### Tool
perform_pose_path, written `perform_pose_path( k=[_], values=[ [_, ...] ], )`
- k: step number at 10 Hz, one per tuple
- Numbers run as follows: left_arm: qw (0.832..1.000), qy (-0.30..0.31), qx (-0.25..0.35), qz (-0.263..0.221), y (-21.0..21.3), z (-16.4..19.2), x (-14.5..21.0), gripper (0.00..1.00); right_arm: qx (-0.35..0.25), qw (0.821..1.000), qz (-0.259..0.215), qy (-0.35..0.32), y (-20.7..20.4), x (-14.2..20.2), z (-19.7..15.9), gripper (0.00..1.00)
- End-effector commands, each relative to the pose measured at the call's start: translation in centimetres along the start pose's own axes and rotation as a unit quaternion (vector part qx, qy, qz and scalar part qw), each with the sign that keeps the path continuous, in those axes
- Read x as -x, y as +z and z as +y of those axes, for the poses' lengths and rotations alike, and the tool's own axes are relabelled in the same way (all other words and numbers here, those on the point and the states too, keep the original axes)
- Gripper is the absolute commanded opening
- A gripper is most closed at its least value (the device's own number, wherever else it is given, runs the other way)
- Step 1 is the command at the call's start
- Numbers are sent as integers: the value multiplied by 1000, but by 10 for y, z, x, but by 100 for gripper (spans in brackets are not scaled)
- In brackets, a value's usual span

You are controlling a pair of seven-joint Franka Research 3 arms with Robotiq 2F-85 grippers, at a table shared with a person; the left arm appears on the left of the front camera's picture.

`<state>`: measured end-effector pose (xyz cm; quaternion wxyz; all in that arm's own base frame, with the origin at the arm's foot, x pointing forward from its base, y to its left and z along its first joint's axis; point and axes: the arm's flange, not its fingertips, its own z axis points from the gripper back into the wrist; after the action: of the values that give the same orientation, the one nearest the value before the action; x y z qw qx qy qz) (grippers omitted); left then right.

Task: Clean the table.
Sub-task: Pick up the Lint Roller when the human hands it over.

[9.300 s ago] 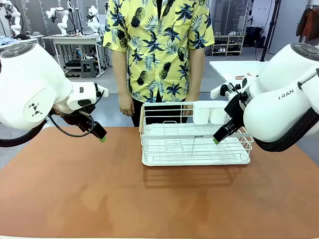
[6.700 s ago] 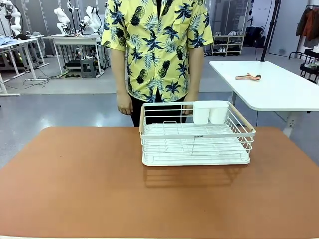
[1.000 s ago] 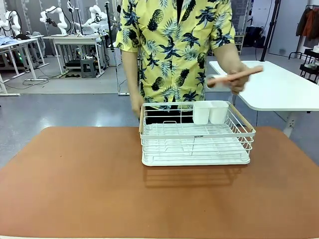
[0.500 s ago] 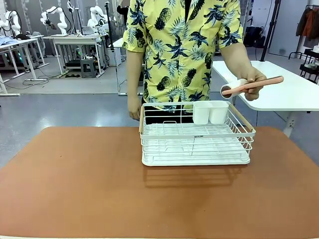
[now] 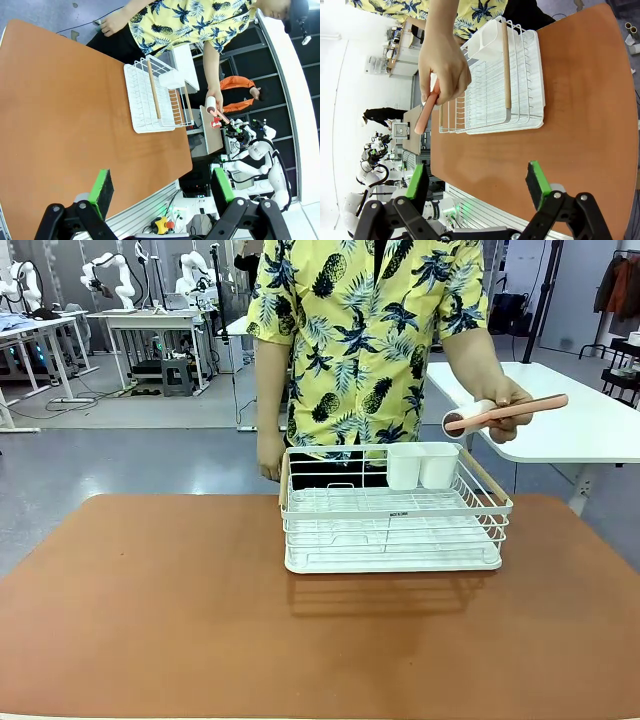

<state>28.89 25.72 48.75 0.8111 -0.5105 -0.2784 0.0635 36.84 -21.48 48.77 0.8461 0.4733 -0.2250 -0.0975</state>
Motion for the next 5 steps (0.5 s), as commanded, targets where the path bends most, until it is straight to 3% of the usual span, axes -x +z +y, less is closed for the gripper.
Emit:
perform_pose_path(
  k=[1,5],
  values=[
    [1000,-6,10,-3,2,-1,2,100,0,1000,0,0,0,0,0,100],
    [1000,-6,10,-3,2,-1,2,100,80,982,-32,-165,-56,29,109,100]
  ],
)
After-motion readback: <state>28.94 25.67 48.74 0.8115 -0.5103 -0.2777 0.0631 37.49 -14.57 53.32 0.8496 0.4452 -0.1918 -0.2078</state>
